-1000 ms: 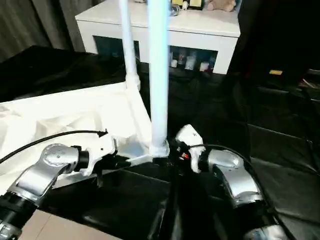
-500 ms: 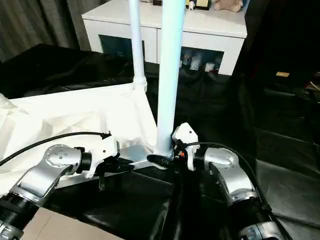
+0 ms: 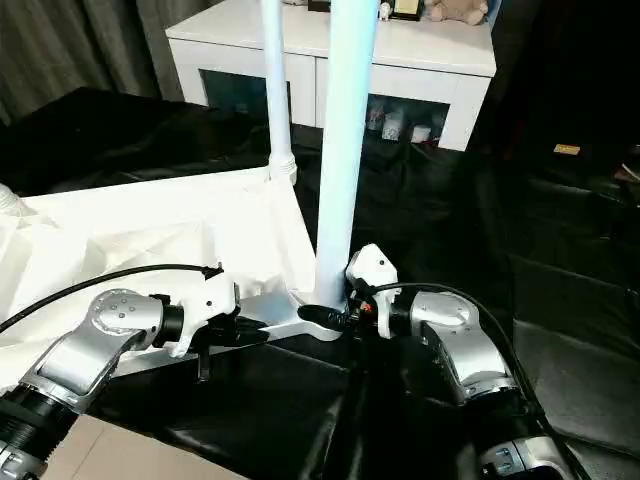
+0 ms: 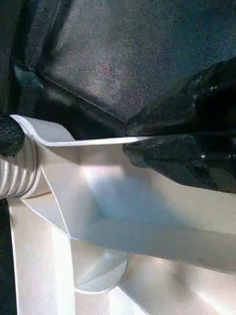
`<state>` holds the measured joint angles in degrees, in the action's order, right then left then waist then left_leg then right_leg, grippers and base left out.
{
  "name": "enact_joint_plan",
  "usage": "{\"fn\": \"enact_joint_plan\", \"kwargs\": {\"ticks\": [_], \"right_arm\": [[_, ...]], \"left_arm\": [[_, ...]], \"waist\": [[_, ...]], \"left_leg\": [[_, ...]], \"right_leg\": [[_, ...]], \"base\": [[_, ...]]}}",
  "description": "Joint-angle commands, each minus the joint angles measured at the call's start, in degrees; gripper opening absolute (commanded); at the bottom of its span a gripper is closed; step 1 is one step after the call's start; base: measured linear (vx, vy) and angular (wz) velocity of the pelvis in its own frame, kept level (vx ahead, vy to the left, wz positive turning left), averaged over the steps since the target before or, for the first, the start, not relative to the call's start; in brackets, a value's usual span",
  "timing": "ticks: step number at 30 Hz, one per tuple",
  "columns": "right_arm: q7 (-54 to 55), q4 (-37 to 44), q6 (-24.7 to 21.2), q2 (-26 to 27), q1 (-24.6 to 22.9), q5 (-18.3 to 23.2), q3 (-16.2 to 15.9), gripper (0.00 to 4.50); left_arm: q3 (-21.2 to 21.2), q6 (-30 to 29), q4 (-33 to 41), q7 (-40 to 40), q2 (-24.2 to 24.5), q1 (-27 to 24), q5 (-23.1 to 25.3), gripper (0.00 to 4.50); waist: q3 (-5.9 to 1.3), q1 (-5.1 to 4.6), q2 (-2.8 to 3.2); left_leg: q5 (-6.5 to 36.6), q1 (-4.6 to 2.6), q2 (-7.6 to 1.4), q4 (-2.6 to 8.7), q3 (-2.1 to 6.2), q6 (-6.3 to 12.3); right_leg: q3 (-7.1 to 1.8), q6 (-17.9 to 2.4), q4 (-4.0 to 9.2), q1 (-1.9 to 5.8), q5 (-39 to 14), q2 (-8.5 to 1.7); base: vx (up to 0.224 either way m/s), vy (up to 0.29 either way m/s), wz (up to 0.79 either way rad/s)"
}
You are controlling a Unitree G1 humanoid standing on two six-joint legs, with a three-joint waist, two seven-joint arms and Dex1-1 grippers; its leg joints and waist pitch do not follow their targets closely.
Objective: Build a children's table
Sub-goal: Rotate leg to tighten
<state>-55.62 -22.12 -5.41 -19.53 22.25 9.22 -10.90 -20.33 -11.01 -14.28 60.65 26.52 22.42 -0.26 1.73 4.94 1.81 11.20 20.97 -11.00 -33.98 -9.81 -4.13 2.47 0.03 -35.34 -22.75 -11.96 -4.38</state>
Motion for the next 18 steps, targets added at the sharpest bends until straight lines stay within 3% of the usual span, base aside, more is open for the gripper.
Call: {"fn": "enact_joint_plan", "kwargs": {"ticks": [1,3,5,8,11,12,13,14,17,18], "right_arm": [[6.4,-3.6,-2.0,1.4,-0.1,-3.6,-0.6,2.62],[15.1,-5.0,-5.2,4.6,-0.2,-4.6,1.1,2.62],[18.6,-5.3,-6.6,5.9,0.0,-4.9,2.0,2.62],[34.3,-6.7,-12.4,11.9,0.9,-5.2,6.8,2.62],[47.0,-8.6,-13.6,17.8,2.1,-4.6,10.9,2.62],[47.0,-8.6,-13.6,17.8,2.1,-4.6,10.9,2.62],[48.0,-8.8,-13.6,18.2,2.2,-4.6,11.2,2.62],[50.4,-10.0,-12.8,19.3,3.1,-5.2,11.0,2.61],[53.8,-12.6,-11.6,21.6,5.6,-6.7,10.1,2.61],[53.2,-12.5,-11.1,22.0,6.0,-6.5,10.0,2.96]], "left_arm": [[-1.9,-2.1,-2.8,-4.4,-1.1,0.2,3.6,0.0],[-0.2,-4.4,-6.0,-11.1,-4.8,1.9,4.4,0.0],[0.4,-5.2,-7.0,-13.1,-6.1,2.5,4.3,0.0],[1.6,-8.2,-10.5,-20.4,-10.9,5.8,5.2,0.0],[3.5,-10.3,-16.1,-29.4,-16.4,10.1,6.0,0.0],[3.5,-10.3,-16.1,-29.4,-16.4,10.1,6.0,0.0],[3.6,-10.4,-16.6,-30.0,-16.8,10.4,6.2,0.0],[3.6,-10.1,-18.4,-31.7,-17.6,11.4,6.6,0.0],[3.8,-9.9,-22.3,-34.8,-19.2,13.4,7.8,0.0],[3.7,-9.7,-22.7,-34.7,-19.3,13.6,7.8,0.0]], "waist": [[-2.75,-0.36,-0.13],[-1.79,-0.67,-0.11],[-1.65,-0.78,-0.1],[-1.87,-1.32,-0.33],[-1.99,-1.25,-0.03],[-1.89,-1.27,-0.07],[-2.02,-1.15,-0.23],[-2.19,-1.11,0.23],[-2.25,-1.22,0.37],[-2.2,-1.29,0.24]], "left_leg": [[8.2,-0.45,-1.75,3.89,0.15,3.44],[15.6,-1.11,-1.73,4.69,0.16,0.37],[20.5,-1.88,-1.65,5.07,0.59,-1.79],[19.2,-1.41,-1.57,5.41,0.75,-2.59],[20.2,-2.31,-1.4,5.14,0.51,-3.18],[21.0,-2.43,-1.38,5.16,0.5,-3.21],[21.1,-2.03,-1.29,5.26,0.74,-2.87],[19.5,-1.48,-1.41,5.37,0.91,-2.62],[19.6,-1.65,-1.17,5.22,0.68,-2.69],[19.3,-1.37,-1.21,5.27,0.71,-2.33]], "right_leg": [[-1.92,-14.8,3.4,2.7,-0.5,-2.89],[-2.1,-12.6,4.82,2.36,-13.8,-3.11],[-2.15,-10.0,5.58,2.15,-22.7,-3.34],[-2.42,-8.7,5.51,2.19,-20.5,-3.17],[-2.59,-8.8,5.98,1.24,-20.3,-3.07],[-2.58,-8.7,6.1,1.05,-21.1,-3.02],[-2.41,-8.1,6.02,1.62,-21.6,-3.18],[-2.45,-7.7,5.83,1.87,-19.6,-3.37],[-2.44,-7.9,5.84,1.66,-17.6,-3.14],[-2.45,-8.0,5.83,1.87,-17.0,-3.23]], "base": [[0.0,0.0,0.0],[0.0,0.0,0.0],[0.0,0.0,0.0],[0.0,0.0,0.0],[0.0,0.0,0.0],[0.0,0.0,0.0],[0.0,0.0,0.0],[0.0,0.0,0.0],[0.0,0.0,0.0],[0.0,0.0,0.0]]}}
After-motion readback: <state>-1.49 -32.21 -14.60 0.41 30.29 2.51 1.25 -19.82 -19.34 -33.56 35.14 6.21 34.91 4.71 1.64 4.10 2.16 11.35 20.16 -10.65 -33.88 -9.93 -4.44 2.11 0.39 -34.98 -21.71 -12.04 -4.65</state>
